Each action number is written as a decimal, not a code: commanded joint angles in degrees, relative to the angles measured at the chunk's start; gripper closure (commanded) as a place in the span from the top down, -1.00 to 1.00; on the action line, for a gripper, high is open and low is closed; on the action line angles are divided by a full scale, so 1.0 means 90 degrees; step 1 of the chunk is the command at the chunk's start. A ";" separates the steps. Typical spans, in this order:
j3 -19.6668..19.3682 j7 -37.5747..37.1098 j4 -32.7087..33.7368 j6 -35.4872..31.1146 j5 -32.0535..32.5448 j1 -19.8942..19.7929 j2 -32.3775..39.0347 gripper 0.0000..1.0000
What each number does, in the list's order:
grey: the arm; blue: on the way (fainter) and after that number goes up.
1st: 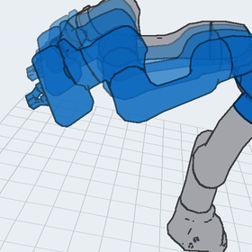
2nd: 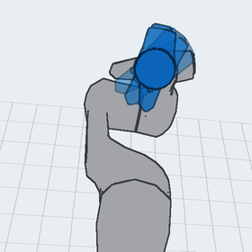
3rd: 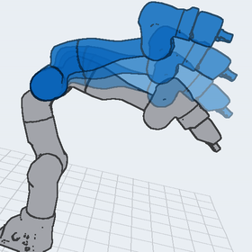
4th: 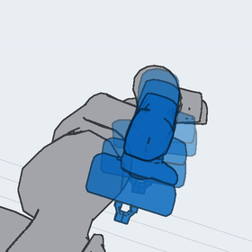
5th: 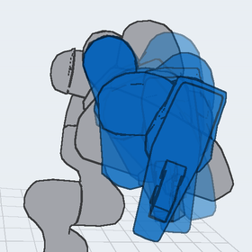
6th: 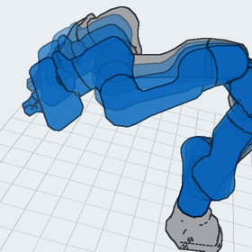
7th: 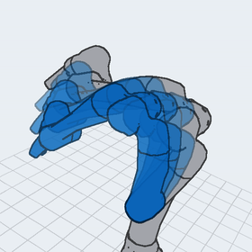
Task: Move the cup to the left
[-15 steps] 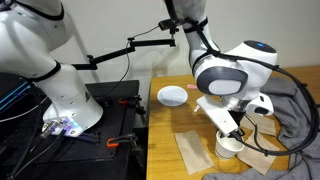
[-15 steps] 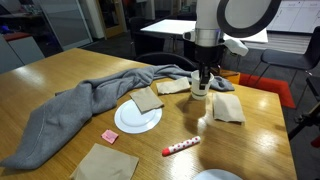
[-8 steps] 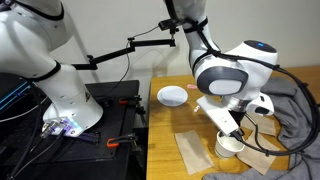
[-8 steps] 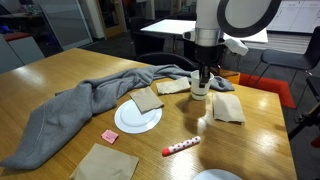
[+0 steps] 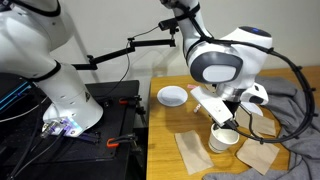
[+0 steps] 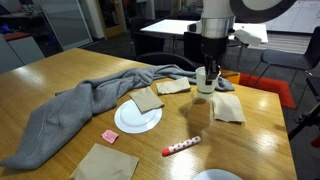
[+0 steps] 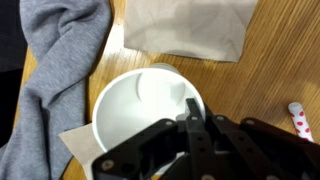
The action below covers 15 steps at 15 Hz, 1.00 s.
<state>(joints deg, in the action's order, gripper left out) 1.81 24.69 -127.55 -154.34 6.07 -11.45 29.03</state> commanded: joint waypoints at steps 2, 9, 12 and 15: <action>0.0052 0.0391 -0.0444 0.0597 0.0152 0.0004 -0.0869 -0.98; 0.0268 0.2139 -0.0256 0.0790 0.0226 -0.0009 -0.0963 -0.98; 0.0350 0.2822 -0.0212 0.0730 0.0220 0.0049 -0.0890 -0.98; 0.0381 0.3300 -0.0200 0.0677 0.0260 0.0152 -0.0838 -0.98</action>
<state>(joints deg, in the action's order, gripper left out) 4.97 50.69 -129.82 -149.26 7.70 -10.94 21.64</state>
